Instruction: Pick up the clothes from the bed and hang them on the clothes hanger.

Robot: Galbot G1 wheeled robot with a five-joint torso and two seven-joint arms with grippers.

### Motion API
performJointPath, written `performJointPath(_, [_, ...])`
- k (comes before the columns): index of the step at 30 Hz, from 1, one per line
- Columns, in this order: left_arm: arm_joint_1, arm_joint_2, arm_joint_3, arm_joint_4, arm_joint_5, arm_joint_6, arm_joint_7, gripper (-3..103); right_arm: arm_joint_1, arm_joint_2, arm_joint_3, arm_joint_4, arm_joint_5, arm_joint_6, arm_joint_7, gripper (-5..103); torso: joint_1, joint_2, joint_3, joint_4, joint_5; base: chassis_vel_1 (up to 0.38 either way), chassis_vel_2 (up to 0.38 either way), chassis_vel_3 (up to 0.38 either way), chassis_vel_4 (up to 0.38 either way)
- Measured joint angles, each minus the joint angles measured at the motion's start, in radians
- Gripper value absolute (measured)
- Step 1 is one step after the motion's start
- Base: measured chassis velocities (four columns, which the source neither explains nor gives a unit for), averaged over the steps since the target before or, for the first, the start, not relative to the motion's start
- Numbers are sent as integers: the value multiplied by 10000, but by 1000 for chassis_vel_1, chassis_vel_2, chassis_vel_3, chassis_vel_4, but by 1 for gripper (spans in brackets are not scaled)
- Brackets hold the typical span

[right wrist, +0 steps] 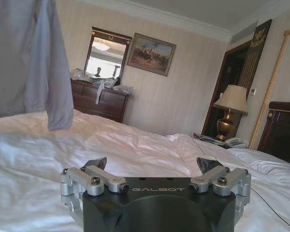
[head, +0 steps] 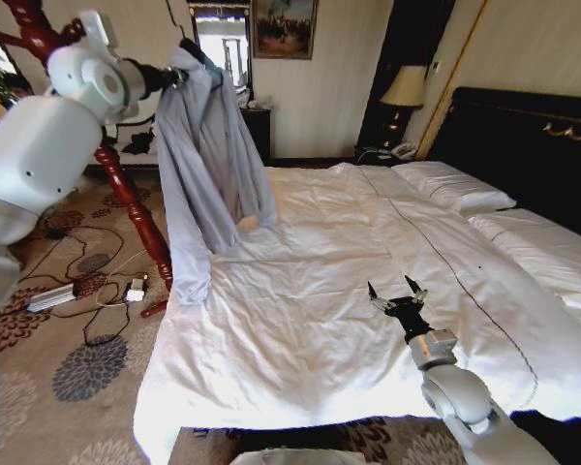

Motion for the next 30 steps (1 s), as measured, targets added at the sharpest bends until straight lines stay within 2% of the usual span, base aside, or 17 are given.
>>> performJointPath(7, [54, 249, 13, 314, 110, -227, 194, 17, 0, -1, 0, 0, 0, 0, 0, 100, -1, 0, -1, 6, -1, 0, 0, 0, 0])
performJointPath(10, [321, 320, -159, 494, 213, -330, 262, 17, 1, 0, 0, 0, 0, 0, 0, 100, -2, 1, 0, -5, -1, 0, 0, 0, 0])
performJointPath(12, [354, 351, -185, 545, 223, -346, 278, 17, 0, 0, 0, 0, 0, 0, 0, 100, 0, 0, 1, -5, -1, 0, 0, 0, 0])
performJointPath(15, [407, 495, -223, 742, 225, -389, 404, 17, 0, 0, 0, 0, 0, 1, 0, 100, -1, 1, 0, 6, -2, 0, 0, 0, 0])
performJointPath(22, [418, 654, -285, 1225, 442, -547, 850, 17, 0, -1, 0, 0, 0, 1, 0, 100, -1, 1, 0, -1, 0, 0, 0, 0, 0])
performJointPath(30, [656, 1082, -513, 881, 476, -563, 903, 17, 0, 0, 0, 0, 0, 0, 0, 100, 0, 1, 0, 4, -2, 0, 0, 0, 0])
